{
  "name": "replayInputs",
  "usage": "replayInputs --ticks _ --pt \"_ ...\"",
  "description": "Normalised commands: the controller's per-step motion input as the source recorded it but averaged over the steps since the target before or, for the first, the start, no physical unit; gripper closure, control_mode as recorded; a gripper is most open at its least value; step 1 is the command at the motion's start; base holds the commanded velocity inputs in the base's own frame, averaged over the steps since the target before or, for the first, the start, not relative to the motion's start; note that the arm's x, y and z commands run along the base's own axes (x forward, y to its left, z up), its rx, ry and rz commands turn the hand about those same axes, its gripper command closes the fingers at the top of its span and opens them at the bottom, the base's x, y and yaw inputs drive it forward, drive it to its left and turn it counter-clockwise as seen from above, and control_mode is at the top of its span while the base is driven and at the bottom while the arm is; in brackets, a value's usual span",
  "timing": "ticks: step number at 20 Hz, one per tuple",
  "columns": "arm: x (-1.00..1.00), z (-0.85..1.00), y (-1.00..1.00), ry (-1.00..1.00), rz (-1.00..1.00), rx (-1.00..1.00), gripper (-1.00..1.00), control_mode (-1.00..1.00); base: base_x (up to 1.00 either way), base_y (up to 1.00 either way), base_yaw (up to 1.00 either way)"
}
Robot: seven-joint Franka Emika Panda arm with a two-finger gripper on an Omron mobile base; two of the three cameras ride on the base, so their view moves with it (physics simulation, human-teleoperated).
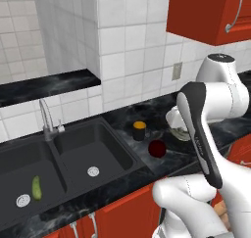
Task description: Clear the mugs and bowl far away from the sink.
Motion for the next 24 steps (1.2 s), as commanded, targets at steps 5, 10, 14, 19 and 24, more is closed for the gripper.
replayInputs --ticks 5,10,14,19,24 --pt "0.17 -0.37 0.00 0.11 0.00 0.00 -1.00 -1.00 0.00 0.00 0.00" --pt "0.12 -0.43 -0.01 0.09 0.00 0.03 -1.00 -1.00 0.00 0.00 0.00" --pt "0.19 -0.40 0.00 0.01 0.00 0.02 -1.00 -1.00 0.00 0.00 0.00" --pt "0.25 -0.39 0.00 0.00 0.00 0.00 -1.00 -1.00 0.00 0.00 0.00" --pt "0.33 -0.34 0.00 0.07 0.00 0.00 -1.00 -1.00 0.00 0.00 0.00"
